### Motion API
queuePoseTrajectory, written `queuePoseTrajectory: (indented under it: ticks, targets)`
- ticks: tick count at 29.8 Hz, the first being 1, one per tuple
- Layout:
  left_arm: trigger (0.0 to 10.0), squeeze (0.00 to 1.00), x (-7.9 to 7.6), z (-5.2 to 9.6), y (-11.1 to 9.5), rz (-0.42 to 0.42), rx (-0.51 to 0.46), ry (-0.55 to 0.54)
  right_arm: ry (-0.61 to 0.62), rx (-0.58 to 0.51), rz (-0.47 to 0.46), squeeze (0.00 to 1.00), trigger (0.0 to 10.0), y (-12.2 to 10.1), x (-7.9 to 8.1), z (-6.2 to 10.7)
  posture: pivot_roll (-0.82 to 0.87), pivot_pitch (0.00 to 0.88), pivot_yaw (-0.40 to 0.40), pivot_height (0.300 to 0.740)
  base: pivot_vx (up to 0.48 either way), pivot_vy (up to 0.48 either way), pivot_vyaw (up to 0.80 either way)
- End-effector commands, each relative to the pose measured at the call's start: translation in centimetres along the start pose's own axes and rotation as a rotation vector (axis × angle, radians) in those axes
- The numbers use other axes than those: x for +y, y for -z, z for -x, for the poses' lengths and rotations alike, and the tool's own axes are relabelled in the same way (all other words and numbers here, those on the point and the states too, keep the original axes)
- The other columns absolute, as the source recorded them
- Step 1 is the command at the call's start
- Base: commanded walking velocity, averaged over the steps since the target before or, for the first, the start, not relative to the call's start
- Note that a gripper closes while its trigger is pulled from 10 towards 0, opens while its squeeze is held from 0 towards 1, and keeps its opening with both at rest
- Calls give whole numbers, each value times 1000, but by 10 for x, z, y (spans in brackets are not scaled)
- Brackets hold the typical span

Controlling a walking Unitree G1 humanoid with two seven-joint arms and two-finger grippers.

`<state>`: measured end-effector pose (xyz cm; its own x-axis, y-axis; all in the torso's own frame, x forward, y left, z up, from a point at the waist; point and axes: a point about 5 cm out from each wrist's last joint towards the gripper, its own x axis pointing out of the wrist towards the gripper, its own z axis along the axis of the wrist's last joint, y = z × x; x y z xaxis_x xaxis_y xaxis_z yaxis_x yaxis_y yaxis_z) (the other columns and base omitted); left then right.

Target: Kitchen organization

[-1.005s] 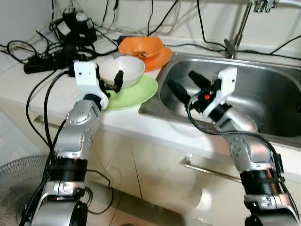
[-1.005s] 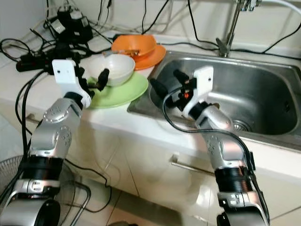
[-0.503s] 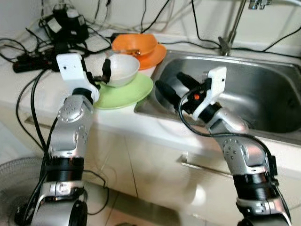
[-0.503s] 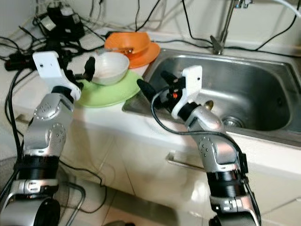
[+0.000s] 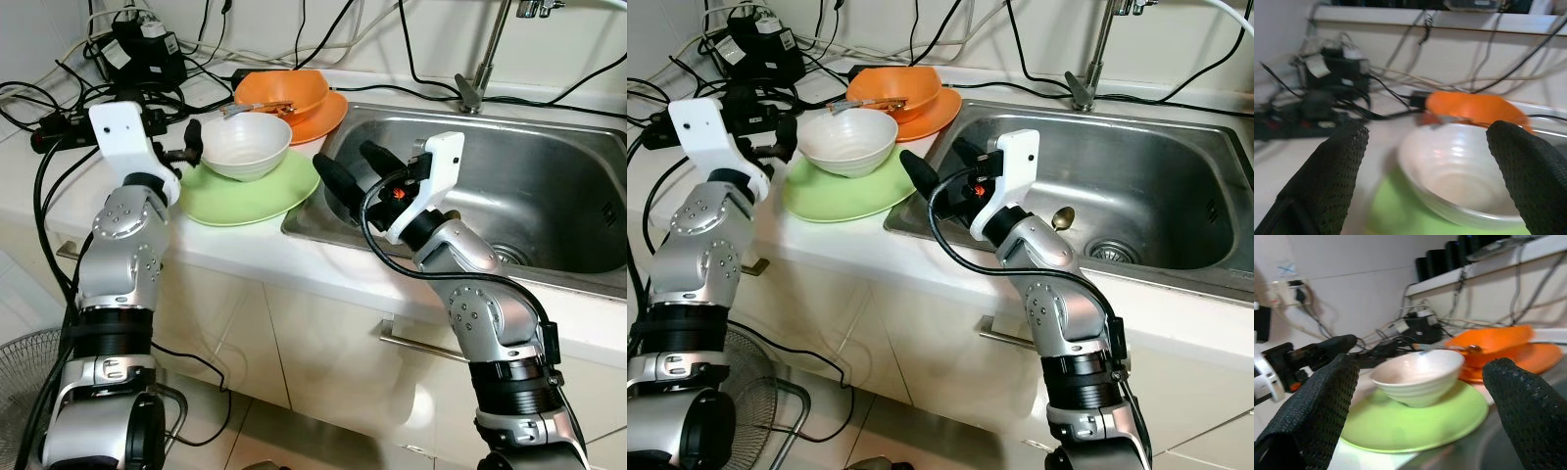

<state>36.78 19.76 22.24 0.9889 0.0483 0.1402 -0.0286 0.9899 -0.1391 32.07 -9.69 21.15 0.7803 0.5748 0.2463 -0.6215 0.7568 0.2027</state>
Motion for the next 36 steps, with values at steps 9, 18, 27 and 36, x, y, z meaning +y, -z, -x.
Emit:
queuePoseTrajectory:
  ticks: [9, 18, 27, 36]
  targets:
    - [10000, 0, -18, 8, 15, 35, 33, 36, 80, -76, 62, 463, 10000, -21, -6, -5, -78, 0, 91, 740, 0, 0, 0]
    - [10000, 0, -10, 2, 5, 19, 8, -3, 75, -84, 51, 431, 10000, -15, -4, -15, -43, 0, 123, 740, 0, 0, 0]
    - [10000, 0, -11, -4, -3, -1, 3, 29, 86, -121, 55, 427, 10000, -14, 3, -22, -63, 0, 162, 740, 0, 57, -115]
    - [10000, 0, -14, -6, 1, 15, 20, 29, 102, -117, 73, 427, 10000, -12, 2, -17, -85, 0, 156, 740, 0, 455, -575]
